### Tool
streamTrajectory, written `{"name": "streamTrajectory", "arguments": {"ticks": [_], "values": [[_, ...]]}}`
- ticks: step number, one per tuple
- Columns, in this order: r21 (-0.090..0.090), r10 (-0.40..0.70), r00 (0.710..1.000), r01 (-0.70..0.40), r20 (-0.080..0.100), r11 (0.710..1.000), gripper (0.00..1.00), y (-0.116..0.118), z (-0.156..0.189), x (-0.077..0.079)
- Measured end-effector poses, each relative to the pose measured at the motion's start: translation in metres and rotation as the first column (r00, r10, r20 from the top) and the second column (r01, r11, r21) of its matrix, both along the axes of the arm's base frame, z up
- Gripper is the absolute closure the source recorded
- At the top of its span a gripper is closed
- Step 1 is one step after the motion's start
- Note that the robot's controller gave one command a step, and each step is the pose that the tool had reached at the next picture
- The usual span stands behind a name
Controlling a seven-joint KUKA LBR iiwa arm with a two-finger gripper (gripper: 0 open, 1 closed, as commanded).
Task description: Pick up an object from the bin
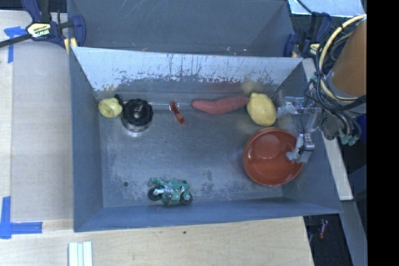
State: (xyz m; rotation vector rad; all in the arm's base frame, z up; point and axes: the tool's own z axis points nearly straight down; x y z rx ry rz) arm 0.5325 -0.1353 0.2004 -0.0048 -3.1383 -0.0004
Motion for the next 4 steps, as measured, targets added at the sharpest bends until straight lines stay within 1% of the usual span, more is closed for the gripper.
{"name": "streamTrajectory", "arguments": {"ticks": [1,2,3,4], "values": [[-0.001,0.003,1.0,-0.003,0.007,1.0,0.0,0.0,0.004,0.002],[-0.004,0.095,0.995,-0.095,0.012,0.995,0.0,-0.009,-0.06,-0.021],[-0.007,0.165,0.986,-0.165,0.026,0.986,0.0,0.022,-0.066,-0.046],[-0.009,0.304,0.953,-0.304,0.017,0.953,0.0,0.02,-0.075,0.013]]}}
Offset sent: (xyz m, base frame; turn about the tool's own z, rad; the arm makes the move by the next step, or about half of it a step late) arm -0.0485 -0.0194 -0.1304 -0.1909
